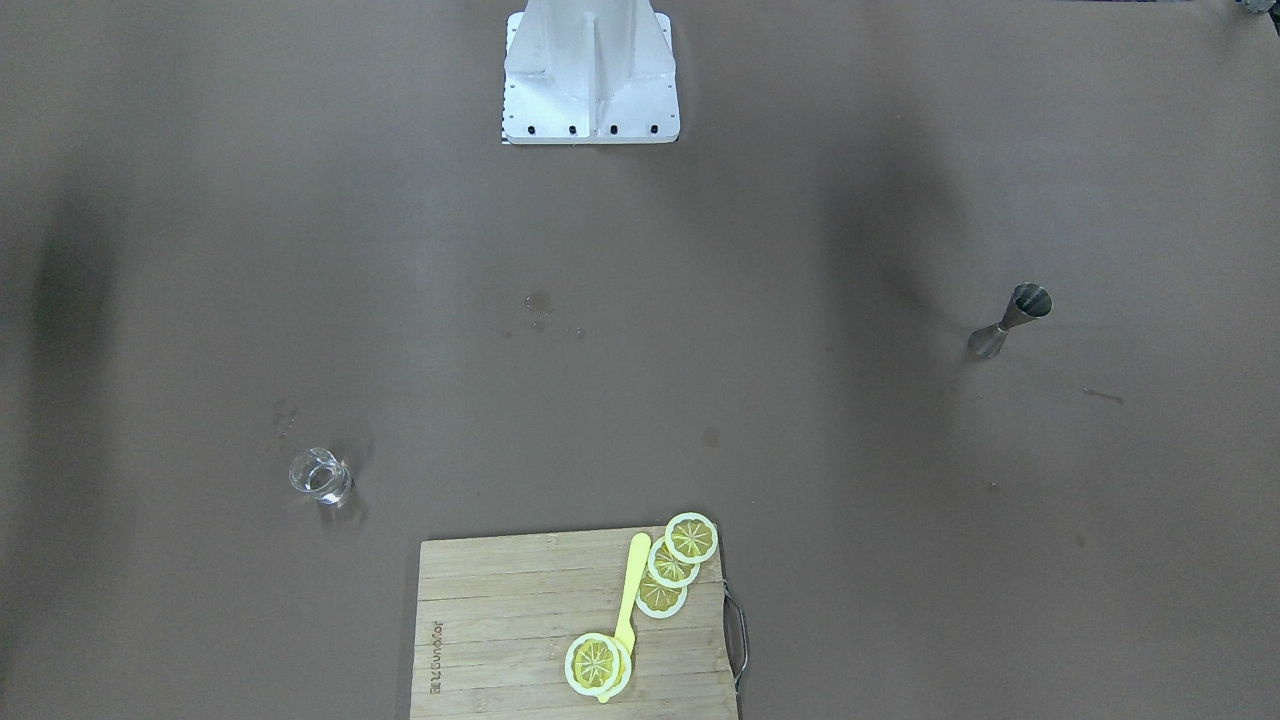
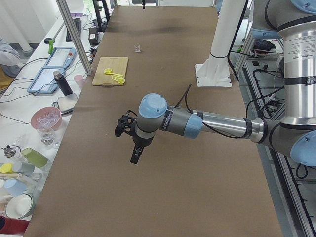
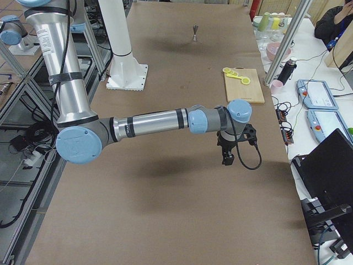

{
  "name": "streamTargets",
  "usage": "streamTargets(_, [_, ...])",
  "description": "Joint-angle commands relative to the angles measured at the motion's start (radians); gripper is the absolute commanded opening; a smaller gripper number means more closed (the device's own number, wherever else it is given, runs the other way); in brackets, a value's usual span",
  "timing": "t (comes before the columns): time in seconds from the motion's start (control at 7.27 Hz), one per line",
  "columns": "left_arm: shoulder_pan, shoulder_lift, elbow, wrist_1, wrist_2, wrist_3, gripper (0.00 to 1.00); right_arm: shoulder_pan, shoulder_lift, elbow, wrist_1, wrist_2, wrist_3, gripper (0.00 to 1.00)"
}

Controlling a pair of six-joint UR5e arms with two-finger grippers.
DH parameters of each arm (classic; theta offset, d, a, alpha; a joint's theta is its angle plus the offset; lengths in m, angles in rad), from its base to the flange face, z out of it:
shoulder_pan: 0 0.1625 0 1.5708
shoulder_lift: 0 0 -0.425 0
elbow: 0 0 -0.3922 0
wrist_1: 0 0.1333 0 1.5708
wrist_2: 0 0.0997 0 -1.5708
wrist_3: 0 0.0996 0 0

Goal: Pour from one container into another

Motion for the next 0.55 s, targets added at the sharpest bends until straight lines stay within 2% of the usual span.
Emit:
streamTargets(0.0, [0.101, 0.118, 0.013, -0.336, 0.075, -0.012, 0.98, -0.023, 0.034, -0.009, 0.001, -0.006, -0.192, 1.0])
streamTargets(0.28, [0.121, 0.182, 0.13, -0.701, 0.094, -0.209, 0.98, -0.025, 0.093, -0.068, 0.029, -0.003, -0.339, 1.0])
streamTargets(0.41, [0.151, 0.185, 0.172, -0.826, 0.1, -0.263, 0.98, -0.026, 0.13, -0.132, 0.065, -0.004, -0.358, 1.0])
